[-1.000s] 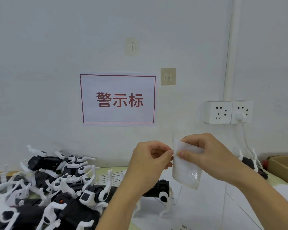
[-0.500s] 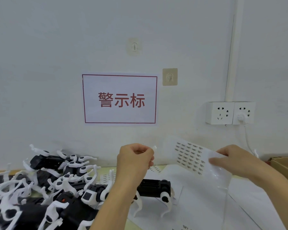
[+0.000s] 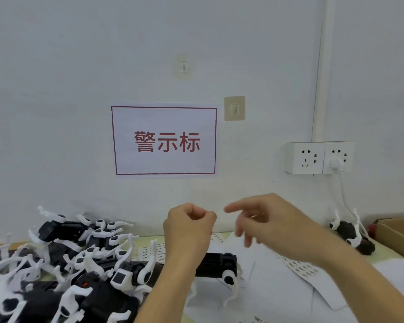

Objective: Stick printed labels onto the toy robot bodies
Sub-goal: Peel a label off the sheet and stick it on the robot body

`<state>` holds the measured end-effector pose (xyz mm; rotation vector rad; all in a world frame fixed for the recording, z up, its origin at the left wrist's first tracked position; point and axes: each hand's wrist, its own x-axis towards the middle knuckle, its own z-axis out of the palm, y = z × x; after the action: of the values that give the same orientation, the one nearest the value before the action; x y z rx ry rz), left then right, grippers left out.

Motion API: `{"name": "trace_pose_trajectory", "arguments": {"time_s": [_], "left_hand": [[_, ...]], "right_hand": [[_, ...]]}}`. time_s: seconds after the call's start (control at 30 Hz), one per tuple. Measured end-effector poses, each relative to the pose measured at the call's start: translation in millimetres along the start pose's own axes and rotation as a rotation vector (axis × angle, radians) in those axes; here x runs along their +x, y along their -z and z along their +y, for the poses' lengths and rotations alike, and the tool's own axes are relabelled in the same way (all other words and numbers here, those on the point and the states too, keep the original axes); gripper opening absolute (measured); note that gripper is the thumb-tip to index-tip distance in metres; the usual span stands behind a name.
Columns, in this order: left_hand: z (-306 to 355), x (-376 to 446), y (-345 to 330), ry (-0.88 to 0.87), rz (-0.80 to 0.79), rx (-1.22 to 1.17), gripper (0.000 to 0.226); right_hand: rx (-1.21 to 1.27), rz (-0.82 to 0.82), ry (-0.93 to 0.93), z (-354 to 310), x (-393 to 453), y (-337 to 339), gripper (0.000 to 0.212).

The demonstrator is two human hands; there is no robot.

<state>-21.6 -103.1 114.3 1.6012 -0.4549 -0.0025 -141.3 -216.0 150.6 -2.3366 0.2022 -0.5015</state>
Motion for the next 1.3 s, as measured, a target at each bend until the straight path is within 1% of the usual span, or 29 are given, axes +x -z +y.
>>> {"name": "trace_pose_trajectory", "arguments": {"time_s": [0.03,0.13,0.23,0.33,0.4,0.43,0.5,0.57,0.6,0.7,0.8,0.97,1.07,1.2,1.3], "left_hand": [[0.0,-0.7,-0.5,-0.007,0.022,0.007,0.017],[0.3,-2.2,-1.7,-0.028,0.055,0.012,0.016],[1.3,-3.3,-2.7,-0.050,0.058,-0.004,0.014],[1.3,-3.2,-4.1,-0.085,0.031,-0.043,0.016],[1.5,-3.2,-3.9,-0.110,-0.027,-0.062,0.023],[1.9,-3.5,-3.8,-0.121,-0.064,-0.065,0.027],[2.2,-3.7,-4.1,-0.128,-0.113,-0.073,0.030],[2.0,-2.8,-4.5,-0.108,-0.120,-0.100,0.028],[1.8,-2.3,-4.5,-0.091,-0.130,-0.120,0.026],[3.0,-2.3,-3.3,-0.056,-0.238,-0.195,0.018],[5.7,-3.3,-2.7,-0.075,-0.300,-0.222,0.013],[5.1,-2.9,-3.7,-0.100,-0.250,-0.161,0.012],[4.1,-3.0,-4.4,-0.122,-0.217,-0.120,0.014],[3.0,-5.0,-7.8,-0.140,-0.181,-0.080,0.015],[2.0,-4.0,-7.2,-0.144,-0.152,-0.091,0.015]], "right_hand": [[-0.014,0.004,0.031,-5.6,0.1,-10.9,0.033],[-0.065,0.018,0.109,-8.6,2.8,-34.1,0.029],[-0.037,0.040,0.115,-5.0,5.5,-40.6,0.033],[0.020,0.050,0.099,-4.3,6.9,-39.7,0.043],[0.041,0.074,0.087,-3.6,7.0,-37.9,0.049],[0.046,0.107,0.073,-2.2,7.3,-36.7,0.050],[0.068,0.235,0.019,0.9,9.0,-33.6,0.042],[0.150,0.357,-0.063,3.8,11.3,-29.2,0.032],[0.213,0.379,-0.100,4.6,12.2,-26.7,0.031],[0.359,0.319,-0.163,5.1,11.9,-19.9,0.028],[0.406,0.265,-0.173,6.2,11.6,-17.7,0.025],[0.369,0.287,-0.185,9.8,13.0,-18.6,0.027],[0.310,0.337,-0.172,10.8,12.9,-20.4,0.027],[0.158,0.466,-0.125,12.1,14.4,-25.0,0.017],[0.144,0.511,-0.118,14.5,15.4,-23.8,0.010]]}}
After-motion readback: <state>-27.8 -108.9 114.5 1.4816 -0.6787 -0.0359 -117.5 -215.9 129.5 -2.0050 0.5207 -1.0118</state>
